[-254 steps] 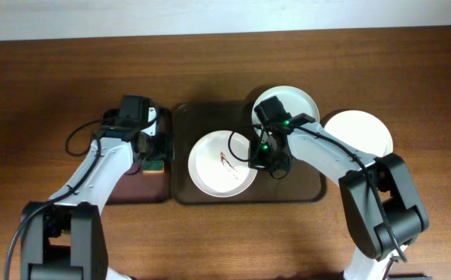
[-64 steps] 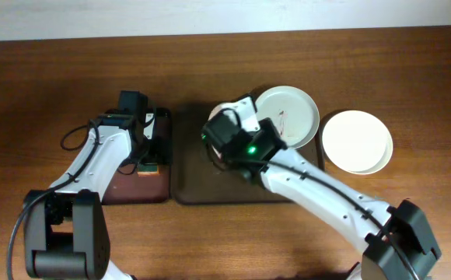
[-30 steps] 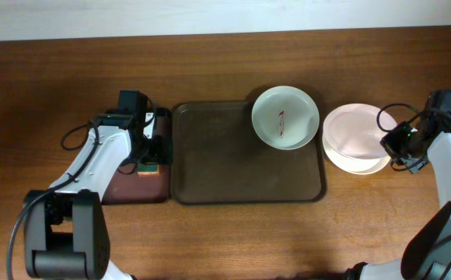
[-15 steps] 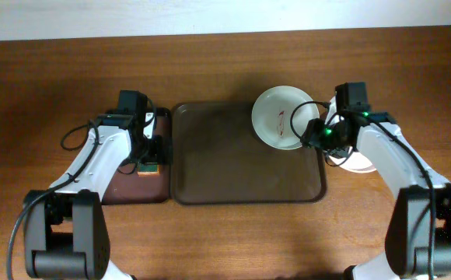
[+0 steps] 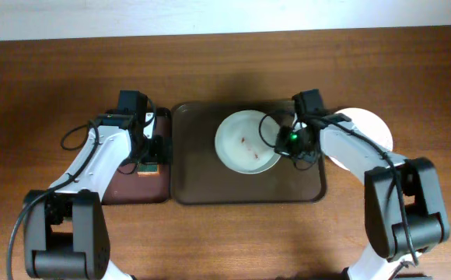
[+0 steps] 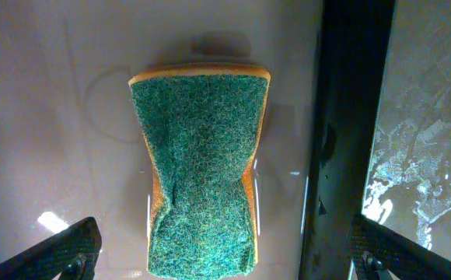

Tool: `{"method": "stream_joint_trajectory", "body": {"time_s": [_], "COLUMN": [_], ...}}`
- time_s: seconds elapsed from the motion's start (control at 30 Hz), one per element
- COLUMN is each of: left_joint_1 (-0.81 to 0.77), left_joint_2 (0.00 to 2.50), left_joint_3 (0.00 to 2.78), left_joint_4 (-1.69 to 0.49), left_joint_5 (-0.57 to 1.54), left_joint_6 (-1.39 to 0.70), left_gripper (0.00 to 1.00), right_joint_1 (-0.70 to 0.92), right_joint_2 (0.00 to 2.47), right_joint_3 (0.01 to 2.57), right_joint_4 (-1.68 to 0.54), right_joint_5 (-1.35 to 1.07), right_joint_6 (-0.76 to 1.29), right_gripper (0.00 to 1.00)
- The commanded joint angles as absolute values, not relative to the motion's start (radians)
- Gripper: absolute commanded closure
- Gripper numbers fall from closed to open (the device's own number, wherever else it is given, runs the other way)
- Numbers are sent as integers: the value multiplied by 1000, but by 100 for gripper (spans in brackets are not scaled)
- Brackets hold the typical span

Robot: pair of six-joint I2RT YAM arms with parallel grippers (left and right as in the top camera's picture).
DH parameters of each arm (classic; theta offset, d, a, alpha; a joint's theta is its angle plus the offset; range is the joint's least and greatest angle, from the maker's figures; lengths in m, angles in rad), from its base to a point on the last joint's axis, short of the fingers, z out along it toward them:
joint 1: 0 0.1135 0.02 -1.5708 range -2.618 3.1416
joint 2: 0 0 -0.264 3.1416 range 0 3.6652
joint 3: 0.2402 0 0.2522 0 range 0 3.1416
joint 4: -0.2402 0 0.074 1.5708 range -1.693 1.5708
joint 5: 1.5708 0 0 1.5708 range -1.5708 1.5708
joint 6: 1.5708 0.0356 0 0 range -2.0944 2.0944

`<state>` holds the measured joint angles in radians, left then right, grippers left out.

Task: Clean dirty plates on tray and stack at the side
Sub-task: 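Grip the rim of the last white plate with the right gripper, then pick up the sponge with the left gripper and move it over the plate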

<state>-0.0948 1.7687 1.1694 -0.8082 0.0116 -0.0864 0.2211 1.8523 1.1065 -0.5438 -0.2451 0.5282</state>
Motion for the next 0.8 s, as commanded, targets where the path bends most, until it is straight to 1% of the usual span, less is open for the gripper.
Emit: {"method": "stream_joint_trajectory", "body": {"time_s": [0.0, 0.1, 0.13, 0.23, 0.27, 0.43, 0.5, 0.53, 0.57, 0.63, 0.7, 0.73, 0.77], "left_joint_1": [-95, -95, -95, -95, -95, -95, -95, -95, -95, -95, -95, -95, -95], "left_joint_2": [1749, 1750, 1750, 1751, 1751, 1752, 1752, 1752, 1752, 1752, 1752, 1752, 1752], "left_joint_3": [1179, 1179, 1179, 1170, 1159, 1071, 1030, 1020, 1011, 1011, 1011, 1011, 1011], "left_joint_4": [-809, -796, -787, -730, -705, -617, -588, -579, -568, -565, -563, -559, -552], "left_joint_5": [46, 45, 37, -17, -17, -23, -23, -23, -23, -23, -23, -23, -23], "left_joint_6": [-81, -81, -81, -81, -81, -81, -81, -81, -81, -81, -81, -81, -81], "left_gripper": [0, 0, 2, 14, 16, 16, 22, 31, 49, 76, 78, 62, 58], "right_joint_1": [327, 373, 373, 373, 373, 373, 373, 373, 373, 373, 373, 373, 373], "right_joint_2": [1861, 1861, 1861, 1861, 1861, 1861, 1861, 1861, 1861, 1861, 1861, 1861, 1861], "right_joint_3": [1104, 1104, 1104, 1104, 1104, 1104, 1104, 1104, 1104, 1104, 1104, 1104, 1104], "right_joint_4": [-525, -484, -484, -485, -485, -485, -485, -485, -485, -485, -485, -485, -486], "right_joint_5": [-284, -279, -279, -280, -280, -280, -280, -280, -280, -280, -280, -280, -280], "right_joint_6": [533, 541, 540, 540, 540, 540, 540, 540, 540, 540, 540, 540, 540], "right_gripper": [96, 96, 96, 96, 96, 96, 96, 96, 96, 96, 96, 96, 96]}}
